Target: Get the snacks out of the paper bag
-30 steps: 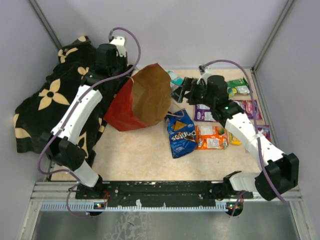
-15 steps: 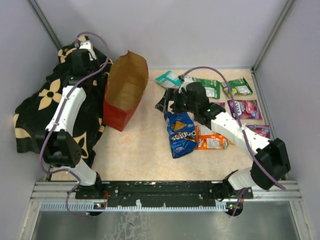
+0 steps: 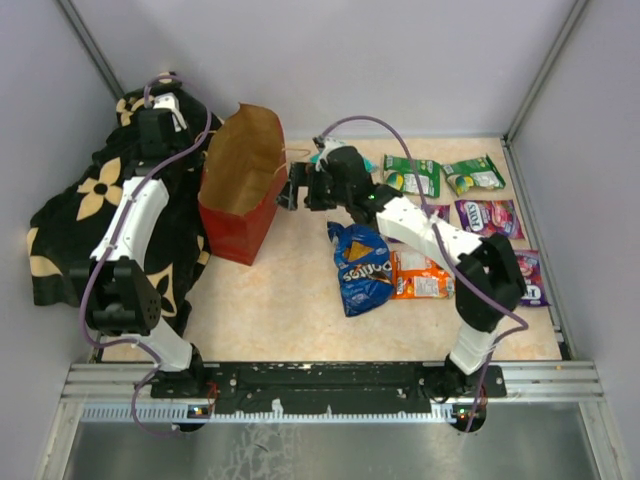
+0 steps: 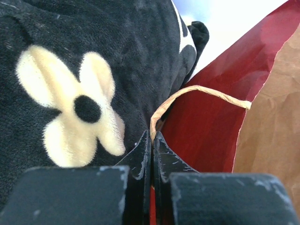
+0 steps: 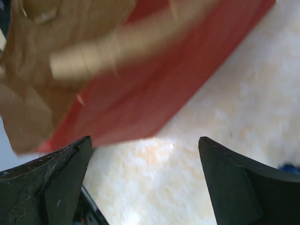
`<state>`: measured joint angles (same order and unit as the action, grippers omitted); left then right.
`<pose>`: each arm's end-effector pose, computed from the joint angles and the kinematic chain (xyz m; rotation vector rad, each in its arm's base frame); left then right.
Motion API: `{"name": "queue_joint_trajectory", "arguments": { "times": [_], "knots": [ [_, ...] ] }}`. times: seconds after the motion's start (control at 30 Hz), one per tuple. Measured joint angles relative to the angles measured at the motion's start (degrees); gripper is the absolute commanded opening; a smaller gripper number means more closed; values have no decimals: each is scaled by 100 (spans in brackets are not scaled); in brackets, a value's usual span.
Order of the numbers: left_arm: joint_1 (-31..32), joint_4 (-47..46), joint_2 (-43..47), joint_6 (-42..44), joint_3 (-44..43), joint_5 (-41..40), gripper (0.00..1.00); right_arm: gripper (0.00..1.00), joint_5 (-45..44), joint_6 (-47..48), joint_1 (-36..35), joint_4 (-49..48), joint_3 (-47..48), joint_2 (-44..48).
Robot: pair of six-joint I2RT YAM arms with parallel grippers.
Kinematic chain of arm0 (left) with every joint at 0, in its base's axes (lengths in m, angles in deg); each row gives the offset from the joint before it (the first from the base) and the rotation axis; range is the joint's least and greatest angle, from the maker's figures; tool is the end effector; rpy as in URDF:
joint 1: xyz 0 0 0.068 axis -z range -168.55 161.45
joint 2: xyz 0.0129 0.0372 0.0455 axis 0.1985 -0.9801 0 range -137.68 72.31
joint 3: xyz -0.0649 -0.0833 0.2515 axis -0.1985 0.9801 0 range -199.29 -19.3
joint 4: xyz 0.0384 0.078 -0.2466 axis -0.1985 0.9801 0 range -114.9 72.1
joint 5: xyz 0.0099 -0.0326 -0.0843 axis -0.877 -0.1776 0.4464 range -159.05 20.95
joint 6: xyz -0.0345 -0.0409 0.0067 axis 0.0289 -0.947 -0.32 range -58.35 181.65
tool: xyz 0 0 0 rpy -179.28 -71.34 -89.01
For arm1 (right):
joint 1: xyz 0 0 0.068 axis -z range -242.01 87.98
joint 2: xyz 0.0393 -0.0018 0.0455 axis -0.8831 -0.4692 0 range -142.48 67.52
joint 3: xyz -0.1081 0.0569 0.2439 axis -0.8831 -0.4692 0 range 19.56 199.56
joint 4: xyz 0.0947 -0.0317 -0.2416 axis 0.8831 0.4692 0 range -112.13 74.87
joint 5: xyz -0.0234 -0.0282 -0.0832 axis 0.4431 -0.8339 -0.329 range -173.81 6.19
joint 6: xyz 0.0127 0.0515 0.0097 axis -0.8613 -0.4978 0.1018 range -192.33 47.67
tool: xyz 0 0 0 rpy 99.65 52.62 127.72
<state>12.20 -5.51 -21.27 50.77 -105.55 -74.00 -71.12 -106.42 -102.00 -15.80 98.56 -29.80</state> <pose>0.3850 -0.0019 0.3560 -0.2335 2.0222 -0.0395 0.3045 0.2655 0.3100 -0.2629 2.1333 1.0187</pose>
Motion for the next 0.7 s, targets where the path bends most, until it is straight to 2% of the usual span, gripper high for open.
{"name": "queue_joint_trajectory", "arguments": {
  "times": [0.23, 0.53, 0.7],
  "knots": [
    [0, -184, -39, -214, 70, 179, 0, 96, 107, 31, 2, -24, 1397, -1220],
    [0, -404, -560, -529, -127, 505, 0, 96, 400, 59, 372, 608, 3204, -2570],
    [0, -496, -828, -632, -343, 680, 0, 97, 481, 111, 774, 1241, 4865, -3394]
  ]
}}
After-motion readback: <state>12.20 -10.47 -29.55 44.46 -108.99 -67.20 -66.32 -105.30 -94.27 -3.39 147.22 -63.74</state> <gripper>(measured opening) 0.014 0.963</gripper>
